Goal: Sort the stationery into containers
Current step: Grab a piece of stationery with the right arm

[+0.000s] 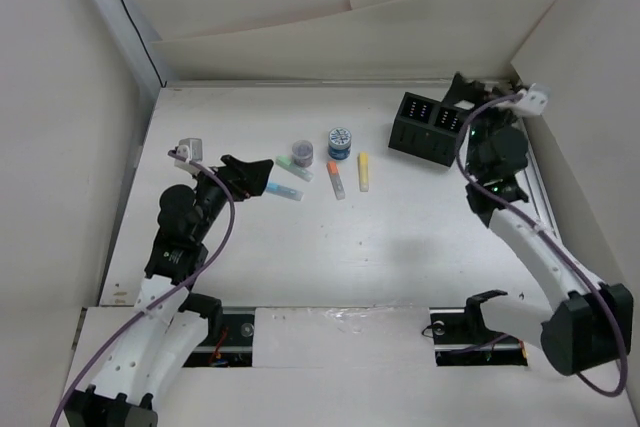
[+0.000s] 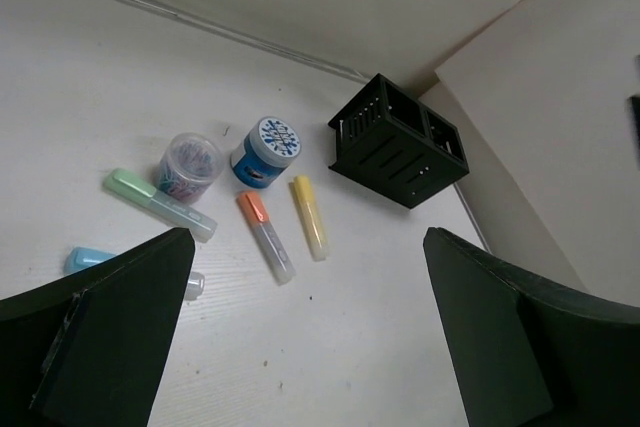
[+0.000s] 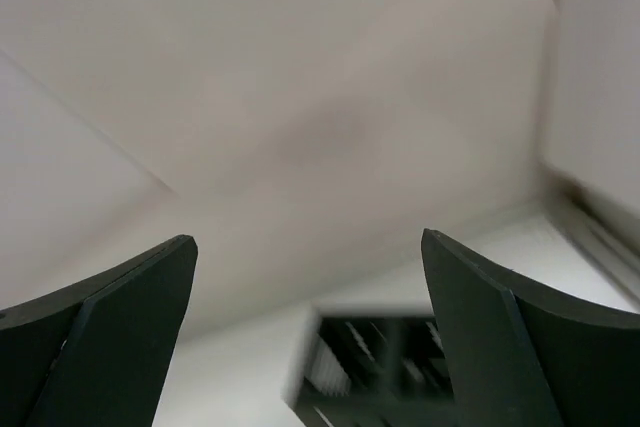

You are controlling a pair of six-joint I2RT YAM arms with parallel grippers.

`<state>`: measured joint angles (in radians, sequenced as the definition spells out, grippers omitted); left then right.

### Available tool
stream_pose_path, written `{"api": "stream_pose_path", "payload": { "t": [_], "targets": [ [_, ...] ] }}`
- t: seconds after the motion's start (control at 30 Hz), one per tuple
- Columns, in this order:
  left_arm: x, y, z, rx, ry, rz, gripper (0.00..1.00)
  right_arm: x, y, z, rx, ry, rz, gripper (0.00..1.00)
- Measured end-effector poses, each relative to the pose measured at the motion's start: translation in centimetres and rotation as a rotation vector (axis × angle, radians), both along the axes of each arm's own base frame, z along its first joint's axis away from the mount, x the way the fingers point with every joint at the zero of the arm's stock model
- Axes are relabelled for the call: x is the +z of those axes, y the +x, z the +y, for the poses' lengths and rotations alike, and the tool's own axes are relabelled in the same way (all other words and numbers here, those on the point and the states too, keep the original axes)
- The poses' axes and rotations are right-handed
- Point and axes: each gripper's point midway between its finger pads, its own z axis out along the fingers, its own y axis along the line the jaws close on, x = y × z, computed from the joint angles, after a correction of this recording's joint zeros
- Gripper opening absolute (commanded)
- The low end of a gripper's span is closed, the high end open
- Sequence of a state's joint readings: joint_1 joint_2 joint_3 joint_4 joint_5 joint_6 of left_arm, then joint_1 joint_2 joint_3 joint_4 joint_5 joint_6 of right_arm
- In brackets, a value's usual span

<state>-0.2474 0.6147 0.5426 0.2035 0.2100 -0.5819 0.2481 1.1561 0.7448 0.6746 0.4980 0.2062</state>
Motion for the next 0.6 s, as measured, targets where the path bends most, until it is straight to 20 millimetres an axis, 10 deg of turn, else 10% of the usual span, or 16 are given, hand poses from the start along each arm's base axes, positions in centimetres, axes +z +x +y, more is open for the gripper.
{"api": "stream_pose_path", "payload": {
  "t": [0.1,0.2,0.37,0.4,0.43,0.57,0.6],
  "targets": [
    [-0.1,0.5,-0.1,-0.001,-0.003,0.002,1.00,11.9,-1.3,2.5,0.130,0.039,-0.192,1.00],
    [-0.6,0.9,-0.1,0.008,0.001,0.018,1.00,16.2,-2.0,6.1,0.263,0.051,-0.214,1.00],
    [-0.9,1.0,0.4,0.040,-0.004,-0.002,0.94,9.1,0.2,13.9,0.466,-0.015,0.000,0.89],
    [-0.9,1.0,0.5,0.046,-0.006,-0.006,0.78,6.5,1.0,15.1,0.497,-0.034,0.068,0.65],
    [-0.8,1.1,0.6,0.052,-0.008,-0.008,0.65,3.1,1.9,16.5,0.534,-0.049,0.156,0.01],
    [-1.0,1.8,0.6,0.061,0.002,-0.013,0.33,-3.8,3.1,19.4,0.581,-0.079,0.330,0.00],
    [-1.2,2.0,0.6,0.061,0.002,-0.005,0.33,-5.0,3.1,20.4,0.596,-0.088,0.358,0.15]
  ]
}}
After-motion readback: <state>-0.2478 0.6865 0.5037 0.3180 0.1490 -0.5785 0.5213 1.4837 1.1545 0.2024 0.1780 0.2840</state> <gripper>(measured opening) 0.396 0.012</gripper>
